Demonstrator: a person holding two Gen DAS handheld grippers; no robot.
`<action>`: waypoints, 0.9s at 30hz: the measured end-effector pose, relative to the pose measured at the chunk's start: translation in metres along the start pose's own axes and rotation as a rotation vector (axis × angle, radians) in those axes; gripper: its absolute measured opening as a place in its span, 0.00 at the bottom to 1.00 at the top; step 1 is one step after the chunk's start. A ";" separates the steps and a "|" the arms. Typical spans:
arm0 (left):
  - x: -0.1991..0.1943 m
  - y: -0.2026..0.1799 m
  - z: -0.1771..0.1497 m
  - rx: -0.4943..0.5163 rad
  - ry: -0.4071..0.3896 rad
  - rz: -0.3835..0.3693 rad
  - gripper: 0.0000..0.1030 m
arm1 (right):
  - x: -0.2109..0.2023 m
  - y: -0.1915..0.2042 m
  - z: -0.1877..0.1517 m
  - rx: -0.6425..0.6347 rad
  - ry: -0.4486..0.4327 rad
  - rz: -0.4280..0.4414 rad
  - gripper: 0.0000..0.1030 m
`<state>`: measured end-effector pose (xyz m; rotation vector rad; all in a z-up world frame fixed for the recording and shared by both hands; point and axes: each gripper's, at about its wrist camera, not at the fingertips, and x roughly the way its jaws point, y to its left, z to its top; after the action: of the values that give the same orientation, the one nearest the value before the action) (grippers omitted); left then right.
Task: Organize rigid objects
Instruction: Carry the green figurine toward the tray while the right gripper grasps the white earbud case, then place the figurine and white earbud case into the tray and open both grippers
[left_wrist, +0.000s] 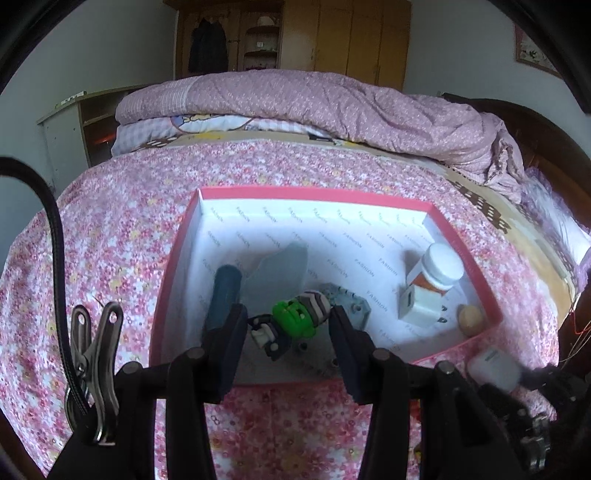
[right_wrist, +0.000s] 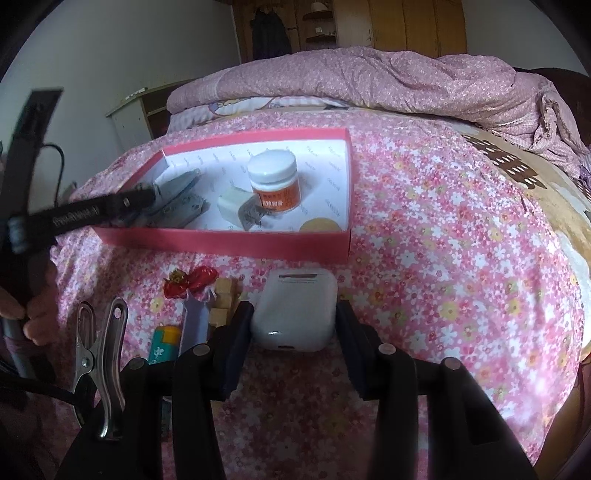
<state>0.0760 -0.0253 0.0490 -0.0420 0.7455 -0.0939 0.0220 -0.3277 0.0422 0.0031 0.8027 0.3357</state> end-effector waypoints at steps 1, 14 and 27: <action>0.001 0.000 -0.001 -0.002 0.001 0.000 0.47 | -0.002 0.000 0.002 0.000 -0.005 0.001 0.44; 0.006 0.003 -0.007 -0.011 0.001 0.007 0.47 | 0.003 -0.006 0.013 0.008 0.000 -0.015 0.23; 0.001 0.001 -0.009 -0.013 -0.006 -0.006 0.50 | -0.015 -0.005 0.023 0.010 -0.058 -0.003 0.22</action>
<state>0.0709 -0.0248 0.0415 -0.0564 0.7403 -0.0947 0.0297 -0.3345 0.0678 0.0208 0.7470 0.3279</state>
